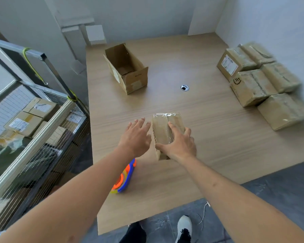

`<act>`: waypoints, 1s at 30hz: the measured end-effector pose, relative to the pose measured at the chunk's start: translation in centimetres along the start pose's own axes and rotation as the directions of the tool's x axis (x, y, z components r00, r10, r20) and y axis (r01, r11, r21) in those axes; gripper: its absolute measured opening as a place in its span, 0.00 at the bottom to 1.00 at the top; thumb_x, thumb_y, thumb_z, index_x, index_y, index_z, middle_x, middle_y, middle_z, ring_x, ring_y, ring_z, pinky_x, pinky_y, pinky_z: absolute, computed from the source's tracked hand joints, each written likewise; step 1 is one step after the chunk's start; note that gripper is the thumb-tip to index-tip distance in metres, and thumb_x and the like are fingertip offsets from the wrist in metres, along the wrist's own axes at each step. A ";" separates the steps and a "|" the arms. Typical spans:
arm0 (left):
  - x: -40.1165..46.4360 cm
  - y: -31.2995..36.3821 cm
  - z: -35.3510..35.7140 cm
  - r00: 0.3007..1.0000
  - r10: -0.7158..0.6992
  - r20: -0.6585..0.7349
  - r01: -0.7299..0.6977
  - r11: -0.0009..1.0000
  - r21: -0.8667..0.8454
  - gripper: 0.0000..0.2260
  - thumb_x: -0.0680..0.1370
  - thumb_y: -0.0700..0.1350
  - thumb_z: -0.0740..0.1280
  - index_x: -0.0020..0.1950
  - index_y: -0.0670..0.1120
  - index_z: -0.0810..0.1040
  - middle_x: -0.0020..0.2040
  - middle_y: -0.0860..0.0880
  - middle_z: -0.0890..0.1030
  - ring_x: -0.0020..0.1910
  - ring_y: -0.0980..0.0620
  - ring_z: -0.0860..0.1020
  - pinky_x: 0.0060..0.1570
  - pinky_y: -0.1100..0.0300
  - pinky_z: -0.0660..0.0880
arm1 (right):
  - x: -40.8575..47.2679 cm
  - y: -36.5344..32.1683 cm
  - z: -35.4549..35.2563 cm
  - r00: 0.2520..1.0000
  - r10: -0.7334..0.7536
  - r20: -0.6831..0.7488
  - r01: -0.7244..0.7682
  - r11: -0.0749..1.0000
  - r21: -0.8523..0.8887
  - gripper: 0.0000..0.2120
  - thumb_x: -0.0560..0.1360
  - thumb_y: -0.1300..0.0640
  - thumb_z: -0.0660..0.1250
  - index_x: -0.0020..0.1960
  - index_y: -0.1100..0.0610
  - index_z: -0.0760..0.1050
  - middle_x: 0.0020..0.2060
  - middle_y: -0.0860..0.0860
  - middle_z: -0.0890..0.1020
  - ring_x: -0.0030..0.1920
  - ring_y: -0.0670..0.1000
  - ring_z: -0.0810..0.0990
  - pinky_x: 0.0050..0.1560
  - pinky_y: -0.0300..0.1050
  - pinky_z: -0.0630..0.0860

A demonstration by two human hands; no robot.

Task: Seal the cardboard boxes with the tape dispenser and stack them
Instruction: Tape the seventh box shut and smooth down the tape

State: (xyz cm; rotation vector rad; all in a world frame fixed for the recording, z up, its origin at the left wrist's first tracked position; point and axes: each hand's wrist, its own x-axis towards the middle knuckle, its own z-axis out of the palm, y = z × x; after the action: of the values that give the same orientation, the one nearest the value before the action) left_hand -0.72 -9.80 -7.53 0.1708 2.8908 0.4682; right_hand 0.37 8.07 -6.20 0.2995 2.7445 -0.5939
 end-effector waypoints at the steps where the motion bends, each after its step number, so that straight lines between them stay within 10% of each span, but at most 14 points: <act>1: 0.3 0.7 -1.0 1.000 0.024 -0.002 -0.024 1.000 0.013 0.26 0.84 0.51 0.58 0.82 0.49 0.58 0.83 0.45 0.55 0.82 0.43 0.53 0.80 0.47 0.48 | -0.4 -0.1 -1.2 1.000 0.013 -0.015 -0.013 1.000 0.009 0.52 0.56 0.26 0.70 0.76 0.31 0.54 0.72 0.54 0.61 0.62 0.62 0.73 0.65 0.55 0.73; 30: -2.2 35.1 -9.7 0.954 0.227 -0.197 -0.203 0.970 0.135 0.20 0.84 0.52 0.58 0.73 0.45 0.72 0.72 0.41 0.71 0.70 0.40 0.70 0.68 0.49 0.66 | -8.3 21.2 -28.5 0.954 -0.008 -0.300 0.025 0.998 0.053 0.50 0.61 0.27 0.72 0.78 0.34 0.56 0.73 0.55 0.61 0.66 0.60 0.73 0.57 0.52 0.74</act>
State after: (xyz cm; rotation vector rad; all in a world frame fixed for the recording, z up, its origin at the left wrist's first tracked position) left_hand 2.09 20.06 13.26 0.4872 3.1258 0.3784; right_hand 6.33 38.14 13.52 0.4115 3.0264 -0.6803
